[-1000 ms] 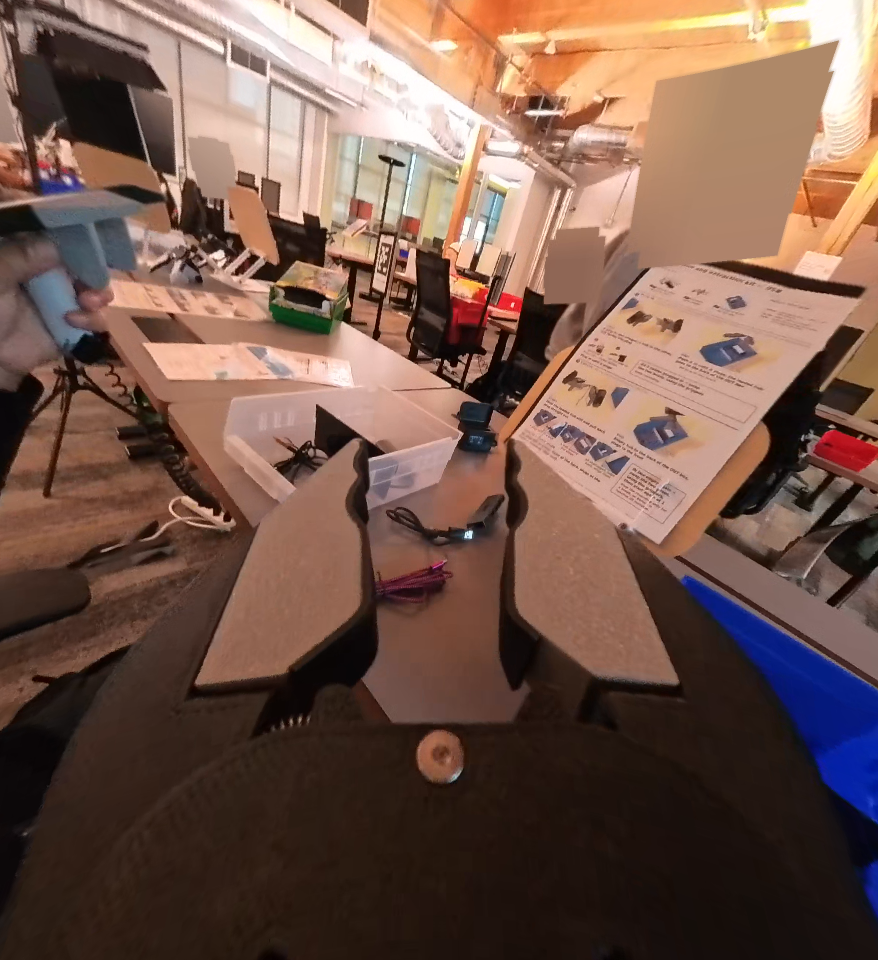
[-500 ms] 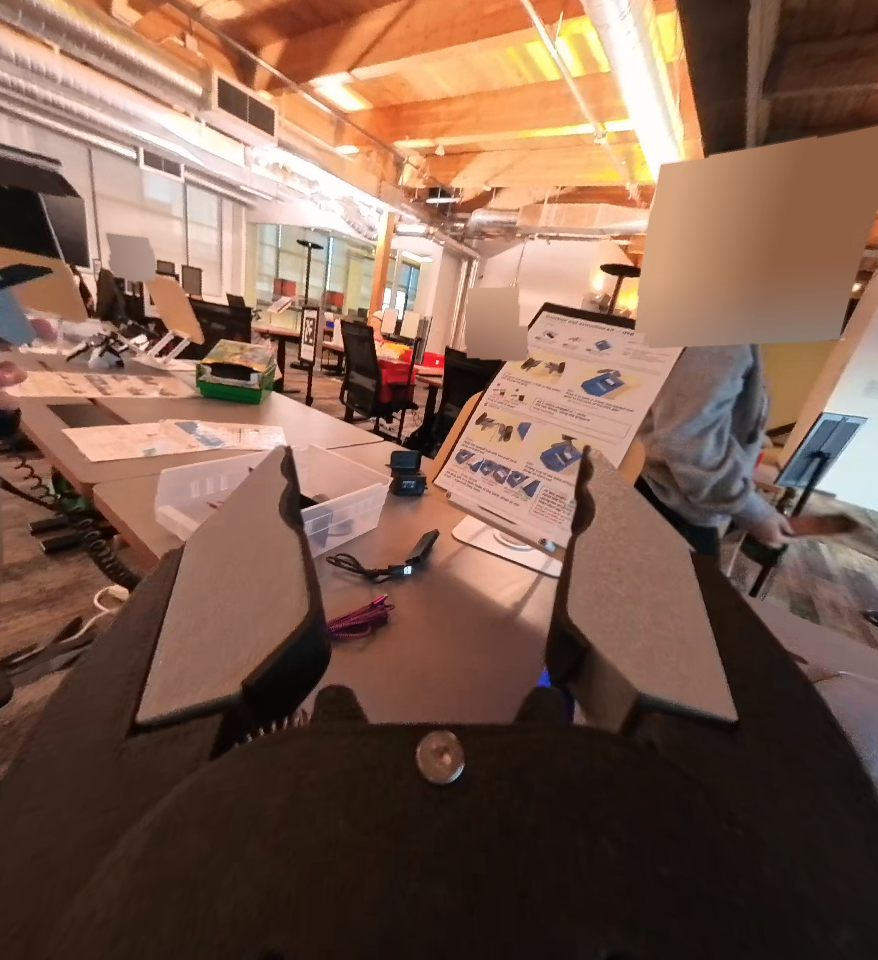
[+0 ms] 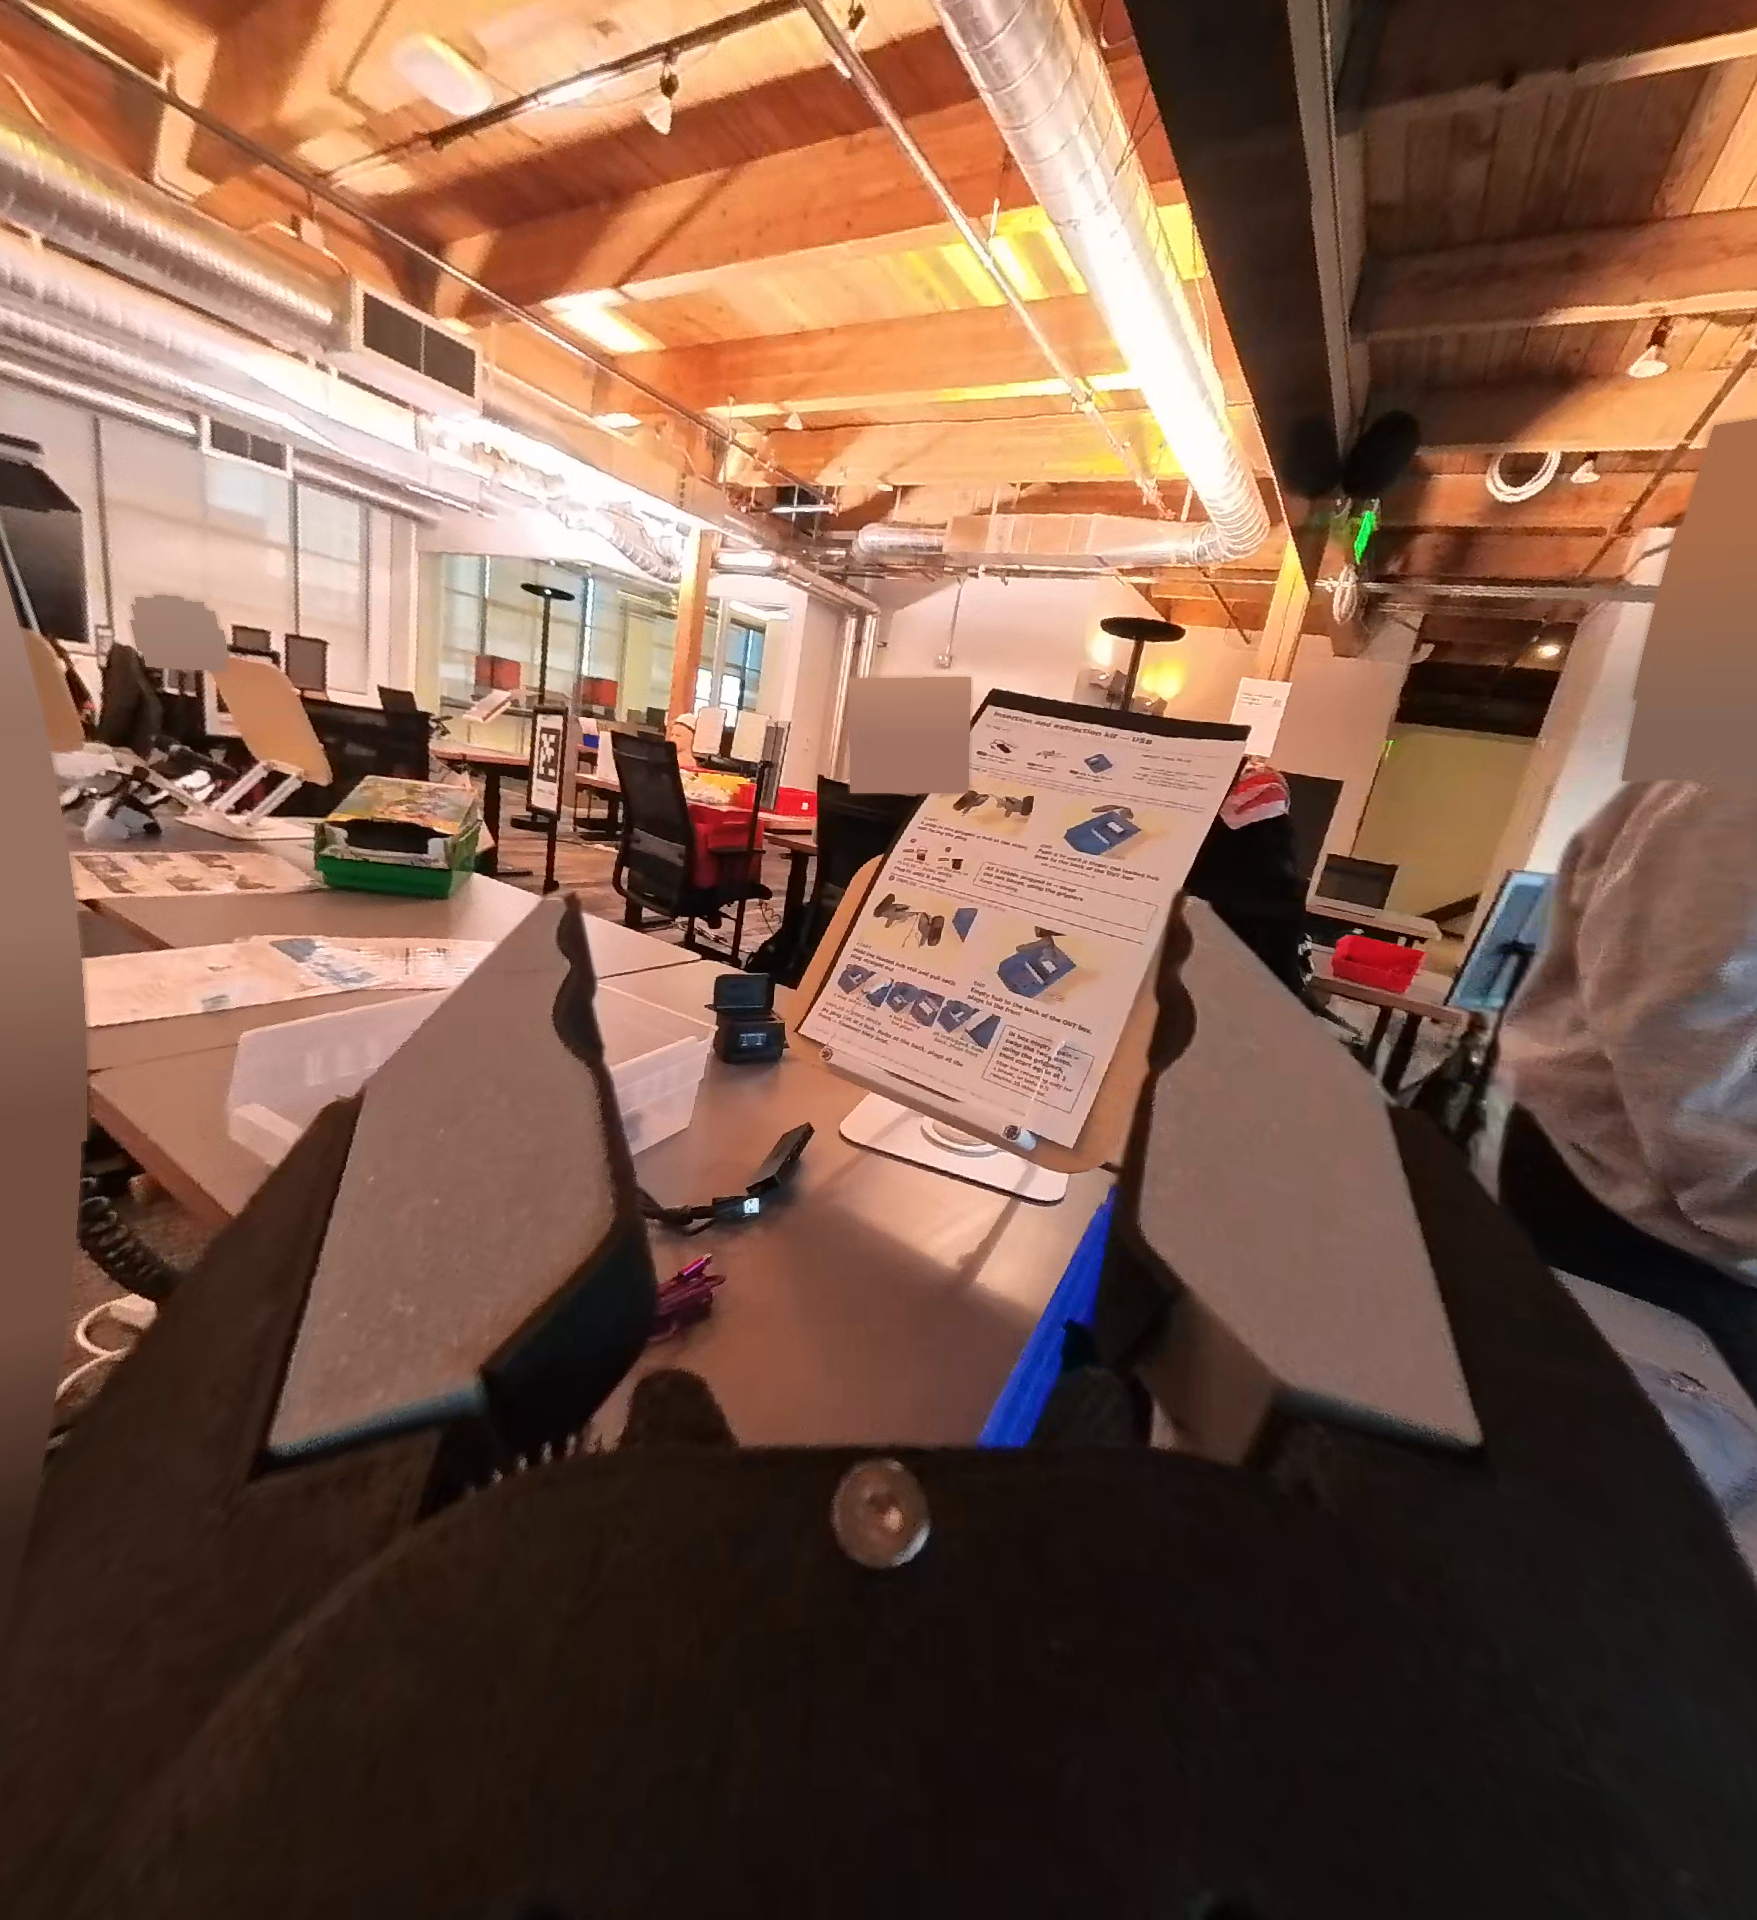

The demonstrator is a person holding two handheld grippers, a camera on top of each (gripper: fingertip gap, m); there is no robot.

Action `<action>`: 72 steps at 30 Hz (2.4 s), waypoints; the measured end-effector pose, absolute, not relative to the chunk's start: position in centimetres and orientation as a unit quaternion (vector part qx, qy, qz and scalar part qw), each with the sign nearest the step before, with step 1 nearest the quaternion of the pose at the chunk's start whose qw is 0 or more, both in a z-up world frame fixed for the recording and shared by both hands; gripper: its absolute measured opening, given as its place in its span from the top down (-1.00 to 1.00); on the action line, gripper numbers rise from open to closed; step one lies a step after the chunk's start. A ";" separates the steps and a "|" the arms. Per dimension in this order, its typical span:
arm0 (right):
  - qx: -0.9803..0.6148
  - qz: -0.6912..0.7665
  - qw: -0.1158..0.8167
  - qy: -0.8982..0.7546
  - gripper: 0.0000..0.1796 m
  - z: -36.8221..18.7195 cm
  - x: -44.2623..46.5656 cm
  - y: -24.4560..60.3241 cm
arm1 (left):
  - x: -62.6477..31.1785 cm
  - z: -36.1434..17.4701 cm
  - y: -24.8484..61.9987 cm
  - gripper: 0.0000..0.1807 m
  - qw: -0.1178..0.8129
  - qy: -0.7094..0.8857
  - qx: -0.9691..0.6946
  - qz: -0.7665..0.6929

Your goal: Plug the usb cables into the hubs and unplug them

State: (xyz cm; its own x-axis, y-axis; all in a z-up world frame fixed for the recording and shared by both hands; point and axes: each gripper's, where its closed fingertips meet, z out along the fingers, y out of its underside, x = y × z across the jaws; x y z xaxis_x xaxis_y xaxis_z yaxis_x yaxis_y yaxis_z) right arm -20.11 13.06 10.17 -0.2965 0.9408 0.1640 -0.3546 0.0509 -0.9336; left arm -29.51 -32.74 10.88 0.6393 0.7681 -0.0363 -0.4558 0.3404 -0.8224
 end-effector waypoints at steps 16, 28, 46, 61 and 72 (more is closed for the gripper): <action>-0.298 0.634 0.491 -0.518 -0.16 9.1 -22.4 11.9 | -34.0 6.0 -24.5 -0.05 0.762 -0.188 -0.527 0.326; -0.318 0.617 0.380 -0.611 0.00 3.1 -28.7 7.7 | -39.3 -8.7 -12.1 0.11 0.634 -0.206 -0.713 0.218; -0.363 0.586 0.352 -0.633 0.09 0.5 -31.1 8.0 | -48.7 -13.7 -23.5 0.18 0.509 -0.382 -0.704 0.315; -0.381 0.573 0.344 -0.639 0.13 -0.7 -31.2 8.5 | -48.3 -16.7 -8.3 0.28 0.422 -0.197 -0.853 0.233; -0.376 0.571 0.327 -0.652 0.16 -1.4 -31.3 7.7 | -52.4 -19.7 -10.0 0.99 0.320 -0.185 -0.872 0.321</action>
